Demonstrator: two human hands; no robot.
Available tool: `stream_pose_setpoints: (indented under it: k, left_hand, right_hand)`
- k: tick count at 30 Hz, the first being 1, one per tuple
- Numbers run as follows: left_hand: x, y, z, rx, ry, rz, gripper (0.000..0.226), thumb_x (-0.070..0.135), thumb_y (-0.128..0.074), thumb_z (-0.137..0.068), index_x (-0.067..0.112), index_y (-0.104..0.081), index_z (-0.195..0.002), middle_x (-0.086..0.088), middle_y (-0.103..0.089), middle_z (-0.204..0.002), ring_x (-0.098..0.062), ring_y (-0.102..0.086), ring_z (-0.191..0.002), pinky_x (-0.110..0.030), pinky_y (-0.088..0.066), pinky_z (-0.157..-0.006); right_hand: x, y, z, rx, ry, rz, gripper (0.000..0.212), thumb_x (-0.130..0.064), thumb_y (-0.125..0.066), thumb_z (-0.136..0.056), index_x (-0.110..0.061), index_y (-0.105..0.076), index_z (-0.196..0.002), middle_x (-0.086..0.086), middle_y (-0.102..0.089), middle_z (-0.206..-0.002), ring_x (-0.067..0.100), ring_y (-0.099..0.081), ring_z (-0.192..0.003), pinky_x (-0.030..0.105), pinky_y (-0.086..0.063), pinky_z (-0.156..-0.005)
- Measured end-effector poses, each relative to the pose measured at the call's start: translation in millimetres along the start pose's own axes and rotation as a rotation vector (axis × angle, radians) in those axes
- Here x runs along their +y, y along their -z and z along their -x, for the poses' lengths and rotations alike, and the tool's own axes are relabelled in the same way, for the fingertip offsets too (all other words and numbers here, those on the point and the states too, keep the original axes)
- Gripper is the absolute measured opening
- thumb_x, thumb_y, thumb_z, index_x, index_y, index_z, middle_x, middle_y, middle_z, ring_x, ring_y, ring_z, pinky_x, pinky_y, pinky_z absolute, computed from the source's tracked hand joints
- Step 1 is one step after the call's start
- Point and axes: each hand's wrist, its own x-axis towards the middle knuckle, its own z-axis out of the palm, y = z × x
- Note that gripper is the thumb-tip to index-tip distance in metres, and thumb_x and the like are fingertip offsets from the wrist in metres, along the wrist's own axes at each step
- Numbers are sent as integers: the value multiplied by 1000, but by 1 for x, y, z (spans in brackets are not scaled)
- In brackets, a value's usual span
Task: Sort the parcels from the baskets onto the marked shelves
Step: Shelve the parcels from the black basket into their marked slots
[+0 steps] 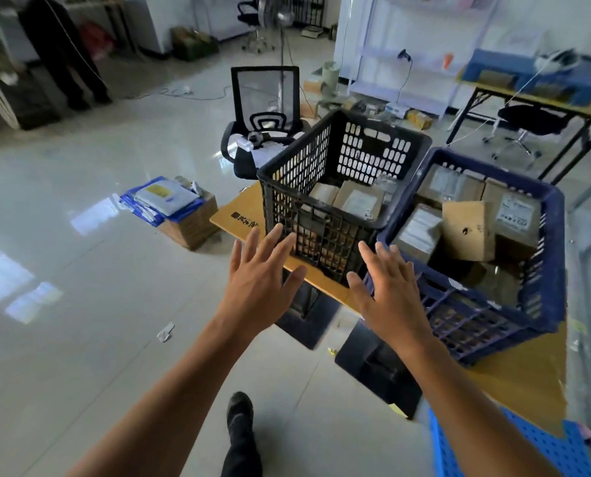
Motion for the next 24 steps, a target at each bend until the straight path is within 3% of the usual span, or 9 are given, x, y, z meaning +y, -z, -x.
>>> stream_pose_setpoints:
  k: [4,11,14,18,24]
  left_hand:
    - [-23,-5,-65,-3,-39,50,71,73,-15,-97,40,-22,-160,9,-10,-171,-23,9,-158,-54,1,-127]
    - [-57,-1,-182,-89,-161,146,69,69,-22,-99,36,-27,-160,6,-13,-171,-22,2,-158,-43,6,-122]
    - [-65,-8,-231,-127,-218,139,65,66,-28,-103,36,-23,-160,7,-11,-171,-24,2,-158,-42,5,-121]
    - [-58,-32,-286,-261,-255,181,66,66,-34,-102,39,-20,-161,9,-9,-171,-23,3,-158,-48,2,-124]
    - [-33,-101,-356,-528,-335,6,80,75,-41,-94,38,-16,-160,4,-1,-172,-33,3,-158,-56,-2,-124]
  right_hand:
    - [-4,-8,-54,37,-37,38,70,-63,-27,-103,-34,-17,-165,4,-16,-173,20,3,-161,53,-9,-130]
    - [-3,-2,-131,21,-180,121,74,-67,-22,-100,-34,-17,-166,2,-16,-174,18,2,-161,46,-6,-131]
    - [4,-2,-157,54,-243,106,74,-67,-24,-100,-33,-19,-165,3,-17,-173,18,1,-161,50,-10,-130]
    - [23,2,-179,97,-345,50,80,-72,-21,-95,-32,-22,-165,2,-18,-173,18,-1,-160,55,-17,-128]
    - [67,-2,-218,24,-401,100,79,-73,-19,-95,-37,-17,-165,-2,-8,-175,15,6,-160,46,-9,-130]
